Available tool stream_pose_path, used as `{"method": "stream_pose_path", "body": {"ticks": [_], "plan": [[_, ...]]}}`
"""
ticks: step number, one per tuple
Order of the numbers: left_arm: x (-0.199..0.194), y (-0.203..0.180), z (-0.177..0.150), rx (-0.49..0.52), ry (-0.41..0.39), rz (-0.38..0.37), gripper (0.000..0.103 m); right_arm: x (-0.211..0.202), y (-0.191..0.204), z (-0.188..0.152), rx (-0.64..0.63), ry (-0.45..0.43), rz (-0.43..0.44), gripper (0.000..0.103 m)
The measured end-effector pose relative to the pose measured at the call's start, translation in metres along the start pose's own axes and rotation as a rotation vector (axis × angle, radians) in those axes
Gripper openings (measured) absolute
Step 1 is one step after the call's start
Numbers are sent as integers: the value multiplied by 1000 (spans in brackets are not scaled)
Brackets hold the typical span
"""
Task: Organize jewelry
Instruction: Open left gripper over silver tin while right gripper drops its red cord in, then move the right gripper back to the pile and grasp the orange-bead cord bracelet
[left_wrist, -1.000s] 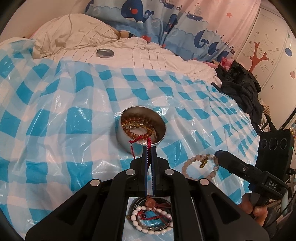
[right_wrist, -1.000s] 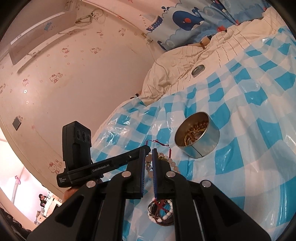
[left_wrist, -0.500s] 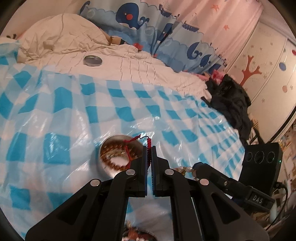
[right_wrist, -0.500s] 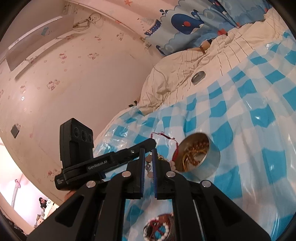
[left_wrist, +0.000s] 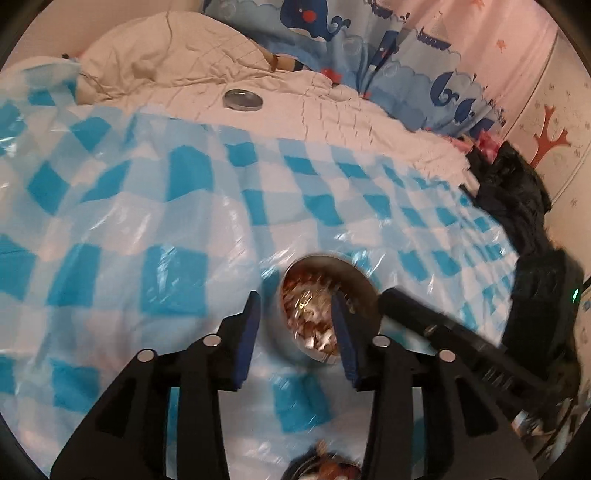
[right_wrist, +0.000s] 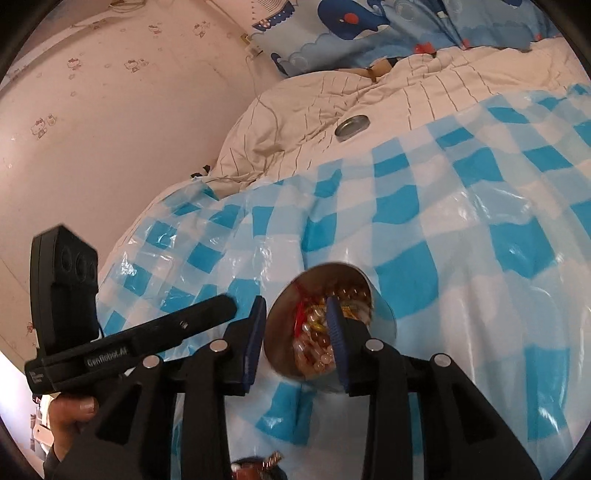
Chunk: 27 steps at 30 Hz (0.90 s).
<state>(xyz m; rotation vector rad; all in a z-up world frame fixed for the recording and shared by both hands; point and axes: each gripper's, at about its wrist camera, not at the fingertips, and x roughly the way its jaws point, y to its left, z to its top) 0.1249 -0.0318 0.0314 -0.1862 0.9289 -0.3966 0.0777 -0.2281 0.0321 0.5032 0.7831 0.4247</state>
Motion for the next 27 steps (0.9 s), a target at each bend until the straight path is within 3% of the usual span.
{"method": "stream_pose_path", "body": {"ticks": [4,8,13,20,27], "plan": [[-21,10,-22,-2,-2,22,47,-31,3,-17,-15,-13,-12,49],[-44,13,-55,28,-12,94,54,-65,0,-50,-7,2,-54,60],[-68,12,-90,15,-38,119,67,-86,4,-86,-6,21,-122,68],[-74,10,-103,26,-48,152,74,-75,14,-118,-33,65,-159,70],[-76,13,-102,4,-61,166,82,-69,20,-126,-67,57,-180,73]]}}
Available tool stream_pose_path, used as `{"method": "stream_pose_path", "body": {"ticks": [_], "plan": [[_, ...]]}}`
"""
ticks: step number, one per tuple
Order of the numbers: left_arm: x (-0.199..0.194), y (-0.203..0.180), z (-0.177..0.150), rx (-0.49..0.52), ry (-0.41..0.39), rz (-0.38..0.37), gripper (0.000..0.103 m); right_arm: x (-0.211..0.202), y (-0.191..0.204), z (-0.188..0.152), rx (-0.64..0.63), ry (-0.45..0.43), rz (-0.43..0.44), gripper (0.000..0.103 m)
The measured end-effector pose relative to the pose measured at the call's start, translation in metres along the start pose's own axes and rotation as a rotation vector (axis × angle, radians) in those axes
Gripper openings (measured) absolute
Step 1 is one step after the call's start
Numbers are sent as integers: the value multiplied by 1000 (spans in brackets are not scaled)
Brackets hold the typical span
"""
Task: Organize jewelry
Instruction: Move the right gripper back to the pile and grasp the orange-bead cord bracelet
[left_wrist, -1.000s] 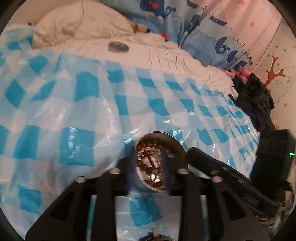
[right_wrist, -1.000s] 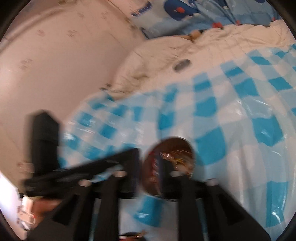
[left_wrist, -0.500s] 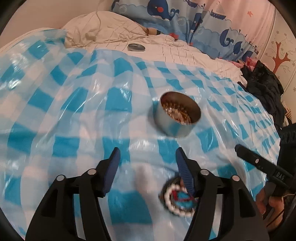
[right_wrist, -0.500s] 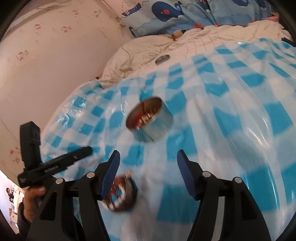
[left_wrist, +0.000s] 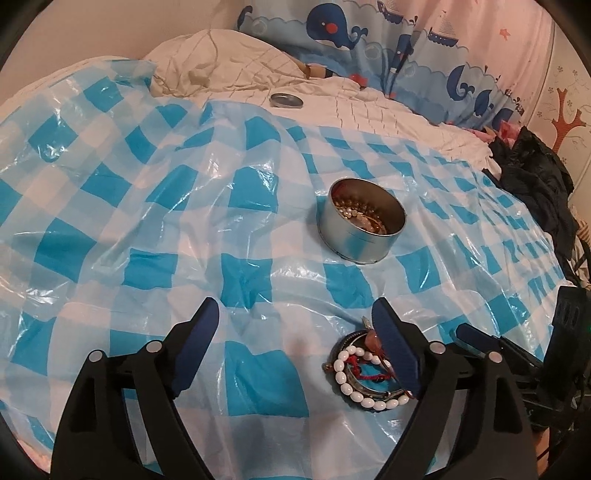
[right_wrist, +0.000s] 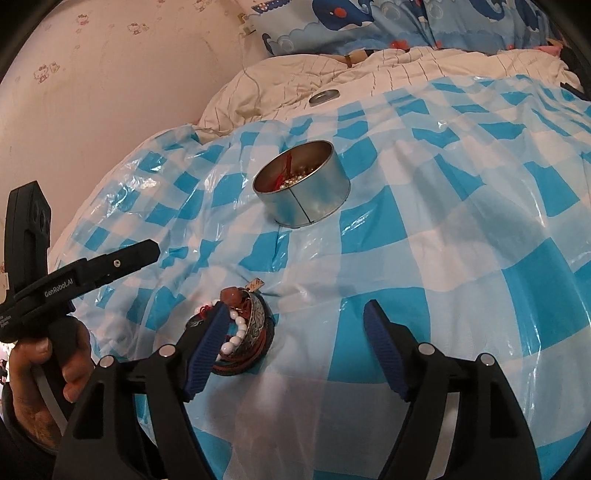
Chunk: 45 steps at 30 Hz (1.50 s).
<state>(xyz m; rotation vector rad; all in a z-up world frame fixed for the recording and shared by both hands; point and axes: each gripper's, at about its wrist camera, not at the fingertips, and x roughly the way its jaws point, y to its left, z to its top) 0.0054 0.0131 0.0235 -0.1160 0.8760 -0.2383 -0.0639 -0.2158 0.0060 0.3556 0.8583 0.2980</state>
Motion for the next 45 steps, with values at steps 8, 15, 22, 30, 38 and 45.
{"method": "stream_pose_path", "body": {"ticks": [8,15,22,30,38,45], "plan": [[11,-7,1,9,16,17,84,1,0,2,-1,-12,11,73],[18,-18,2,35,25,20,85,-1,3,3,-20,-26,17,74],[15,-8,5,16,12,34,87,-1,6,4,-41,-27,19,74],[16,6,5,-14,16,61,88,-1,16,1,-92,-23,17,74],[15,5,3,-7,19,60,89,-1,44,-5,-213,-18,97,73],[13,8,3,-10,18,61,89,23,68,-8,-306,67,126,36]]}}
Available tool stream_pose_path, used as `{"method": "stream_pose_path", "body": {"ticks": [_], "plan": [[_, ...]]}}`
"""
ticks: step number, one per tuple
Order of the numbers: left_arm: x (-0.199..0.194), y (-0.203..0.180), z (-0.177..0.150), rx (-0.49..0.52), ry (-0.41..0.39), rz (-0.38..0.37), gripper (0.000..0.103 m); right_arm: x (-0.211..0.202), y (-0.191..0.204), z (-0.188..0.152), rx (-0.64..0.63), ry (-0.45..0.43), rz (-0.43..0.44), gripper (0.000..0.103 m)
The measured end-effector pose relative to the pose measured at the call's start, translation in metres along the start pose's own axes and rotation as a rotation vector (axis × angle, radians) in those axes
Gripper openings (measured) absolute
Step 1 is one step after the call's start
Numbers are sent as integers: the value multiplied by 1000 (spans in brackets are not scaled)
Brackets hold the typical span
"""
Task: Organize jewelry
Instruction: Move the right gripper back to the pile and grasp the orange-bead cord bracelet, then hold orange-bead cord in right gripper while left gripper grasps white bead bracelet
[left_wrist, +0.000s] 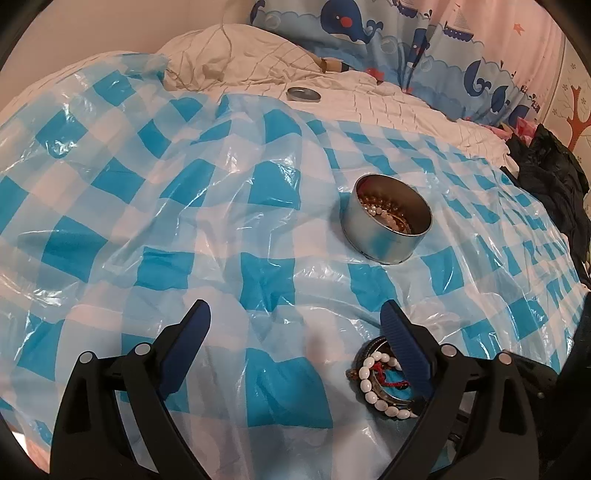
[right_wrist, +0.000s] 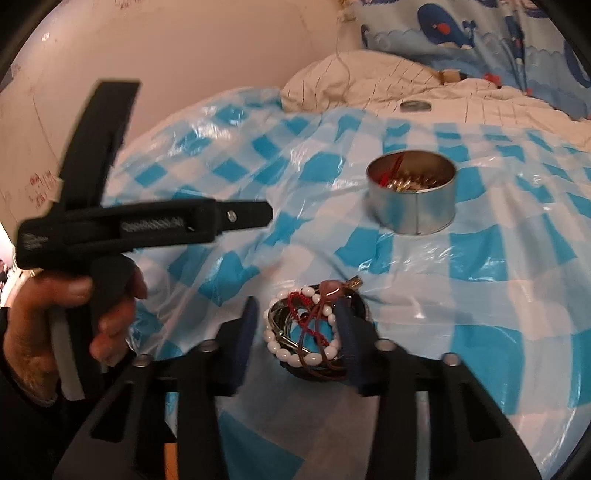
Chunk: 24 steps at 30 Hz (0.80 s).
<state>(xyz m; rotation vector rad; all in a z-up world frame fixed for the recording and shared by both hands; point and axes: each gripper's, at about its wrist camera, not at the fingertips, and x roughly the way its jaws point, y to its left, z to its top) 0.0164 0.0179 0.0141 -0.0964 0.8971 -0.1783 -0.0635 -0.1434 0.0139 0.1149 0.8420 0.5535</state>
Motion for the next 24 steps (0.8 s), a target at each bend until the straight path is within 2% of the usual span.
{"method": "stream_pose_path", "body": {"ticks": [3,6,8,9,10,14,20,24], "plan": [[-2,3,-2,-2,-3,-2,89,10,-3,2,11,22,-6,32],[-4,4,-2,-2,-5,-3,89,21,-8,4,32,56,-20,22],[-5,5,-3,-3,-7,-6,89,25,-12,3,43,73,-24,9],[-5,5,-3,-2,-8,-6,89,27,-13,3,48,81,-27,8],[-6,5,-3,-1,-8,-6,89,28,-14,3,53,81,-22,3],[-6,3,-3,3,-7,-7,89,19,-24,4,122,47,43,3],[-5,4,-3,8,-3,-2,89,-5,-45,8,256,-69,182,3],[-4,4,-4,14,4,0,89,-16,-55,11,306,-124,219,3]]}}
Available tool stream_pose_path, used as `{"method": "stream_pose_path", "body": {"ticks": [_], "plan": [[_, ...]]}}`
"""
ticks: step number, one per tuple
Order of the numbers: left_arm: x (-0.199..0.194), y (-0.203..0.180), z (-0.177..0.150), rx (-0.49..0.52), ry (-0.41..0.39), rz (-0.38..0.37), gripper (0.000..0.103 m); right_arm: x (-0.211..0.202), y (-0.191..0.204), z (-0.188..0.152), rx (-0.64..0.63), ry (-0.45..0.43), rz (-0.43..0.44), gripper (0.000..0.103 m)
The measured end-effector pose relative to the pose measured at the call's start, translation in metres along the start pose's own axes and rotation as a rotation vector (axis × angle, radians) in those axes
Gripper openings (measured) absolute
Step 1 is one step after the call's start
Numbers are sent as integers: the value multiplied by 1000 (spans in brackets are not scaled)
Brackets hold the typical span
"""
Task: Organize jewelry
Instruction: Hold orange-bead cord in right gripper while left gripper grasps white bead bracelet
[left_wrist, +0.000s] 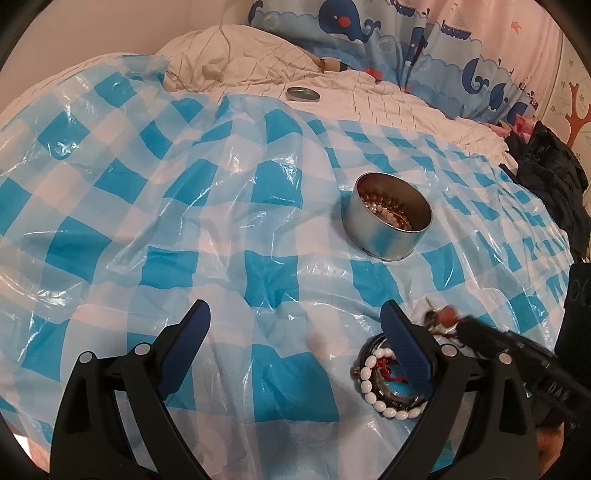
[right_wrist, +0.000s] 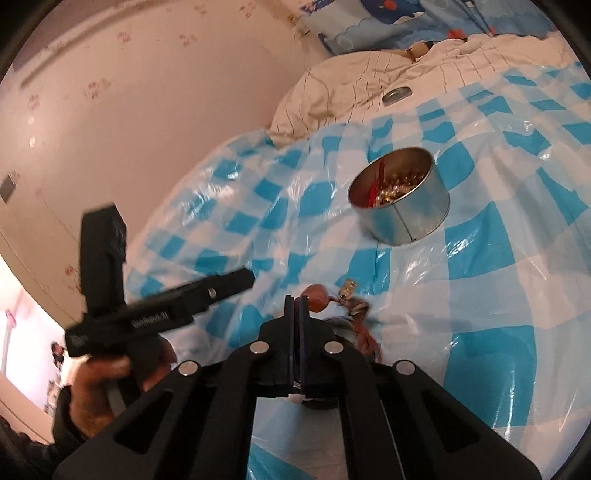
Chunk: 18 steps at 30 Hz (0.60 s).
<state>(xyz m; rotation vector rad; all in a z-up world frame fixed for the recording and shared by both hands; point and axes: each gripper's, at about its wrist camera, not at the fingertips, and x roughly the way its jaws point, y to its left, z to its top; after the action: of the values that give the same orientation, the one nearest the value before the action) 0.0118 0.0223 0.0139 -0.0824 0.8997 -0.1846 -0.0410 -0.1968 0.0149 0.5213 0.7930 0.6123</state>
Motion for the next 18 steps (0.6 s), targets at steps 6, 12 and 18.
{"method": "stream_pose_path", "body": {"ticks": [6,12,18], "plan": [[3,-1,-1,20,12,-6,89,-9,-8,4,39,-43,-8,3],[11,-10,-10,83,50,-59,89,-18,-15,7,68,-76,-20,3],[22,-25,-16,111,48,-124,89,-19,-18,7,85,-74,-19,3]]}}
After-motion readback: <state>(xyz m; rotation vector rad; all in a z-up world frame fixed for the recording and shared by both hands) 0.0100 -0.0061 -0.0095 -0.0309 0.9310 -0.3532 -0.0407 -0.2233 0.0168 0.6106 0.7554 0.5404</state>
